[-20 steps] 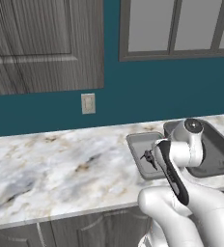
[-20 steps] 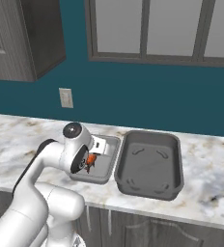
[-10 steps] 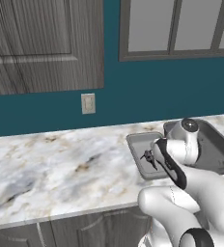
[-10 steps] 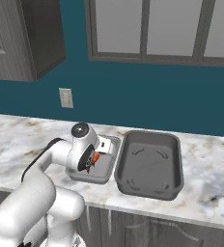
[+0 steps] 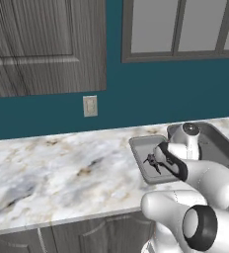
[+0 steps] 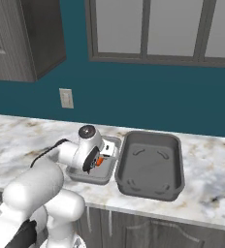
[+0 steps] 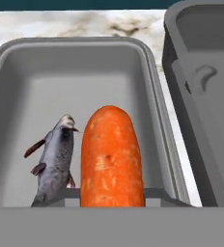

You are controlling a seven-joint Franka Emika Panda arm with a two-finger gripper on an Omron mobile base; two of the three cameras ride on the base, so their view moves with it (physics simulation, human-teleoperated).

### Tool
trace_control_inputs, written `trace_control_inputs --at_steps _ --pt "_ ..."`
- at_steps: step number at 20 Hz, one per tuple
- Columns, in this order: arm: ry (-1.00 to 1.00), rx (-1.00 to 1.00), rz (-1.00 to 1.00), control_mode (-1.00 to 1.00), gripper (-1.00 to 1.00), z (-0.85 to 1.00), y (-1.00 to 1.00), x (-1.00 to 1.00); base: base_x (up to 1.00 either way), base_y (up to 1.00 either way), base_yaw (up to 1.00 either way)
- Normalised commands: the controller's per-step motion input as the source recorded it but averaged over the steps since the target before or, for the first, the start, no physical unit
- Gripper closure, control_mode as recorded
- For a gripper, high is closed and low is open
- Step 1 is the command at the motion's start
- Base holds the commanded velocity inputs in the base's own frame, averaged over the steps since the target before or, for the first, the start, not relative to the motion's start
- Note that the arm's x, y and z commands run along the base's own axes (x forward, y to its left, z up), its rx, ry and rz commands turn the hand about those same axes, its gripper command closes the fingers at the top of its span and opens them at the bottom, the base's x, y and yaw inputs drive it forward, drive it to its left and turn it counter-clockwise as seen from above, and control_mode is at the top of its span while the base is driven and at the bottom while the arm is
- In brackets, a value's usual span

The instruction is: Place one carrot and one fish in each tupperware on the nearby counter, to pack two identical lunches.

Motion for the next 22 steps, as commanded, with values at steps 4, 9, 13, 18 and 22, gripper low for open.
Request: trace_control_inputs --at_steps 4,9,13,18,22 --pt "0.02 0.0 0.0 -1.0 1.0 -0.47 0.0 0.14 0.0 0.0 0.0" --pt "0.03 0.0 0.0 -1.0 1.0 -0.49 0.08 0.13 0.0 0.0 0.0" --pt "0.04 0.0 0.0 -1.0 -1.0 -0.36 0.27 0.16 0.0 0.0 0.0" --pt "0.01 0.0 -0.01 -1.0 -1.0 -0.08 0.07 0.01 0.0 0.0 0.0" --pt "0.0 0.0 -0.04 -1.0 -1.0 0.02 -0.19 -0.12 0.0 0.0 0.0"
